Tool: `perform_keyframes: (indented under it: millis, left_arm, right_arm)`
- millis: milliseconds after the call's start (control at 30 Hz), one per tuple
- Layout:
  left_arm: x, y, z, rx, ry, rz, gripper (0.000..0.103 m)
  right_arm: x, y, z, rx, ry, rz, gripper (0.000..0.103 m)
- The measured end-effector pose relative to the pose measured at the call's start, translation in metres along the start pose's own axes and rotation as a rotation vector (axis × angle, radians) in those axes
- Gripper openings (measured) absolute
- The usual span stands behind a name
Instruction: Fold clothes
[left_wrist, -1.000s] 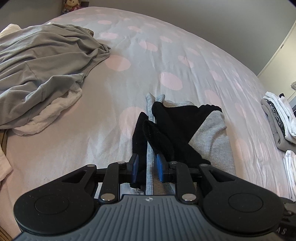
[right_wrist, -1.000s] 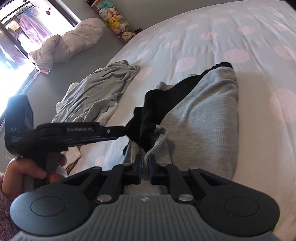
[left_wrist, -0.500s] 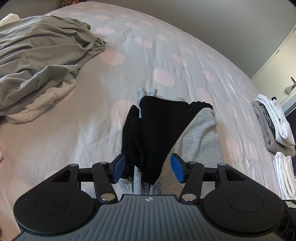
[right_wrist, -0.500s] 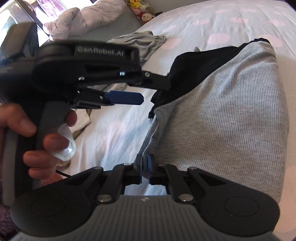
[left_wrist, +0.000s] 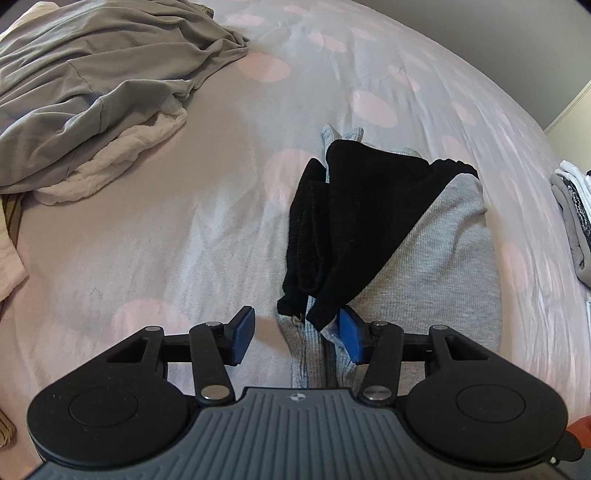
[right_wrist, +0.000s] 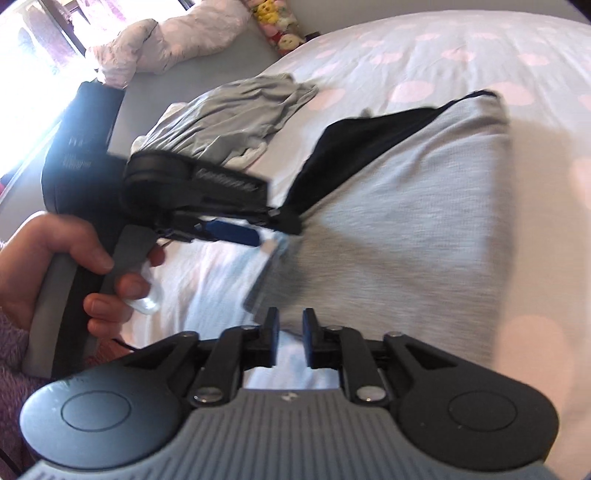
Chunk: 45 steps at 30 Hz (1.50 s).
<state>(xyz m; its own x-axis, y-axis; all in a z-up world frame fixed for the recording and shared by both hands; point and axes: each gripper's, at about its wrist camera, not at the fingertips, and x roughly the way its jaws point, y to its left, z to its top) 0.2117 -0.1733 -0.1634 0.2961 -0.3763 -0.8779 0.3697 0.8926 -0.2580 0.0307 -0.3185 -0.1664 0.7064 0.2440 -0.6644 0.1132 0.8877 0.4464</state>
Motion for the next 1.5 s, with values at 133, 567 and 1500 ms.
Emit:
perform_keyframes:
  millis: [133, 567, 1500]
  left_arm:
    - [-0.013, -0.001, 0.0, -0.001, -0.04, -0.007, 0.049]
    - [-0.015, -0.036, 0.042, 0.105, -0.194, -0.004, 0.035]
    - [0.055, -0.008, 0.058, 0.007, -0.182, -0.07, 0.06]
  right_arm:
    - [-0.026, -0.018, 0.007, 0.021, -0.061, -0.079, 0.031]
    - [-0.018, -0.066, 0.076, -0.068, -0.188, -0.258, 0.011]
    - [0.024, -0.158, 0.093, 0.309, -0.263, -0.061, 0.055]
